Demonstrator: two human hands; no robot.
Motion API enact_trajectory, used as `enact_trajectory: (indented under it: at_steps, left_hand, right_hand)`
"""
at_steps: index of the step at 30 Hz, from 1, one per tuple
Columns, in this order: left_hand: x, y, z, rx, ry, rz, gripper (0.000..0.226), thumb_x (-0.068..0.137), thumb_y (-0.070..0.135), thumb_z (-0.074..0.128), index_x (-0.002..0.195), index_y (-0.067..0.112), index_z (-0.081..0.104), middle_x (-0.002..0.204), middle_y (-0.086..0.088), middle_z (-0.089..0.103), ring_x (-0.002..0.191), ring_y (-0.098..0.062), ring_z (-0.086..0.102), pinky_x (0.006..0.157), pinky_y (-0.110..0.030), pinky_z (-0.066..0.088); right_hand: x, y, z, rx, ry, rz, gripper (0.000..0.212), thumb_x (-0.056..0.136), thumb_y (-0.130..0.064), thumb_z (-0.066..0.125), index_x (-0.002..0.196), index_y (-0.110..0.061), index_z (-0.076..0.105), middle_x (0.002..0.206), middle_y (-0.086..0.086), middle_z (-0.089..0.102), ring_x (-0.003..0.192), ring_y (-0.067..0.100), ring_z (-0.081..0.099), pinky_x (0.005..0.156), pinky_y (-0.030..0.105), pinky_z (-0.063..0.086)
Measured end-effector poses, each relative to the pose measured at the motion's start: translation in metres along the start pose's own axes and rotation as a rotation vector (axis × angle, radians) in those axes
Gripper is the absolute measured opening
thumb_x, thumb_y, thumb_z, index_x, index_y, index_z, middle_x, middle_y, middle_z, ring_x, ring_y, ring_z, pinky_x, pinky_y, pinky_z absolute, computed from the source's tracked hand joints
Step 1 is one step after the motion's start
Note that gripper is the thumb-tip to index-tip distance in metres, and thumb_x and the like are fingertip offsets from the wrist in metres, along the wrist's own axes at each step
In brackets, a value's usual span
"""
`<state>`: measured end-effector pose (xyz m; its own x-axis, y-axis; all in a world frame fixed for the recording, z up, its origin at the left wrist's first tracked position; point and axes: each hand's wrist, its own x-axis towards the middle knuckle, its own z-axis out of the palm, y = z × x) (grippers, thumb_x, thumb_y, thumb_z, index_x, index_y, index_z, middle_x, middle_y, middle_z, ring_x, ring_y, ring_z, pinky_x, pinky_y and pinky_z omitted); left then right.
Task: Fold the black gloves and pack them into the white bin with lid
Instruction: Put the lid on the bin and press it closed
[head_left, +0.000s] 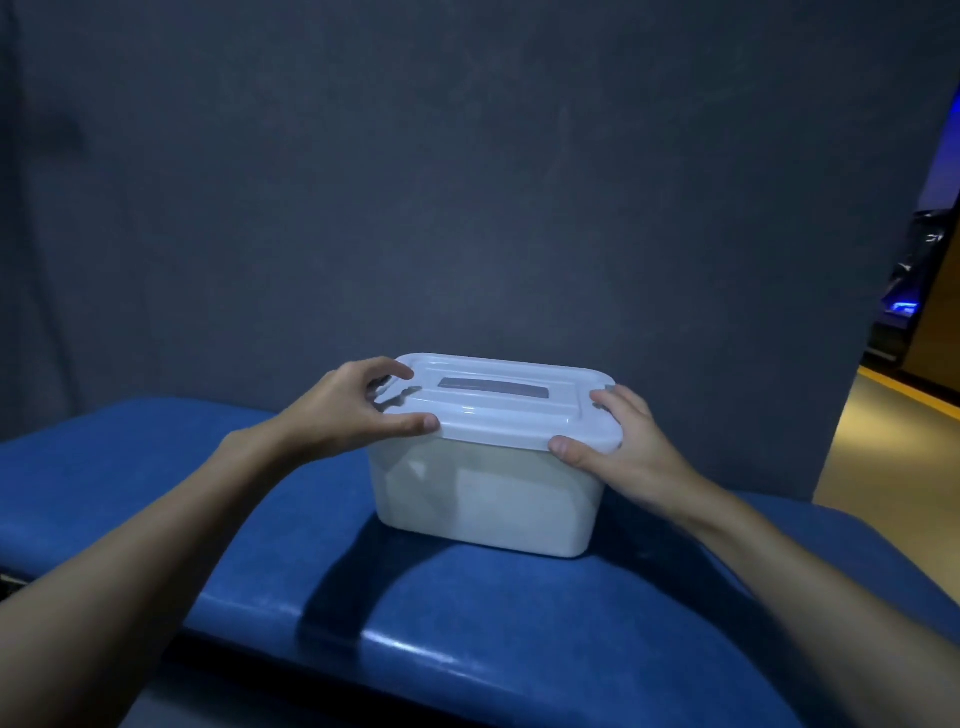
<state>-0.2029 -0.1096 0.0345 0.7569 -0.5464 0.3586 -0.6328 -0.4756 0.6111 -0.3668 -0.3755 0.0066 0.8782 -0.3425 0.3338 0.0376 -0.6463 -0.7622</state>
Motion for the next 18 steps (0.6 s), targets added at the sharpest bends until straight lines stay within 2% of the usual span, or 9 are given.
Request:
enact_trajectory:
  at_steps: [2, 4, 8, 12, 15, 18]
  left_hand:
    - [0.009, -0.013, -0.013, 0.018, -0.028, -0.009, 0.077, 0.063, 0.060, 0.083, 0.131, 0.033, 0.057, 0.134, 0.011, 0.055, 0.125, -0.004, 0.049, 0.094, -0.023, 0.040]
    - [0.016, -0.022, -0.020, -0.001, -0.063, -0.024, 0.084, 0.061, 0.061, 0.083, 0.134, 0.035, 0.053, 0.134, 0.011, 0.053, 0.126, -0.004, 0.049, 0.094, -0.022, 0.039]
    - [0.027, -0.035, -0.024, 0.055, -0.077, -0.011, 0.107, 0.043, 0.078, 0.075, 0.137, 0.035, 0.049, 0.126, 0.014, 0.051, 0.121, -0.003, 0.047, 0.094, -0.023, 0.038]
    - [0.041, -0.048, -0.029, 0.026, -0.047, -0.001, 0.119, 0.029, 0.090, 0.071, 0.133, 0.037, 0.051, 0.124, 0.012, 0.053, 0.119, -0.006, 0.051, 0.096, -0.026, 0.043]
    - [0.050, -0.058, -0.027, 0.003, -0.047, 0.020, 0.114, 0.033, 0.088, 0.074, 0.131, 0.034, 0.054, 0.125, 0.013, 0.055, 0.124, -0.006, 0.052, 0.103, -0.029, 0.045]
    - [0.054, -0.066, -0.026, 0.029, -0.043, 0.052, 0.105, 0.044, 0.080, 0.077, 0.133, 0.029, 0.054, 0.129, 0.014, 0.056, 0.124, -0.004, 0.052, 0.103, -0.028, 0.045]
  right_hand:
    - [0.014, -0.004, 0.018, -0.005, 0.001, -0.008, 0.116, 0.058, -0.068, 0.073, 0.150, -0.013, 0.031, 0.159, -0.011, 0.011, 0.143, 0.005, 0.021, 0.107, 0.019, 0.022]
    - [0.026, -0.009, 0.034, 0.009, 0.001, -0.010, 0.121, 0.058, -0.072, 0.076, 0.152, -0.012, 0.028, 0.159, -0.010, 0.010, 0.144, 0.007, 0.021, 0.111, 0.021, 0.023]
    - [0.043, -0.018, 0.057, 0.028, 0.019, -0.005, 0.126, 0.054, -0.068, 0.072, 0.154, -0.011, 0.022, 0.161, -0.008, 0.007, 0.146, 0.010, 0.019, 0.119, 0.030, 0.022]
    - [0.056, -0.019, 0.065, 0.019, 0.051, -0.003, 0.117, 0.063, -0.061, 0.075, 0.154, -0.010, 0.021, 0.162, -0.006, 0.008, 0.147, 0.010, 0.017, 0.119, 0.028, 0.020]
    - [0.063, -0.019, 0.072, 0.005, 0.075, -0.006, 0.121, 0.058, -0.062, 0.073, 0.154, -0.008, 0.022, 0.162, -0.005, 0.010, 0.147, 0.010, 0.018, 0.116, 0.024, 0.020]
    - [0.067, -0.016, 0.075, -0.006, 0.104, -0.016, 0.111, 0.066, -0.055, 0.078, 0.152, -0.007, 0.026, 0.161, -0.005, 0.013, 0.146, 0.009, 0.020, 0.110, 0.018, 0.019]
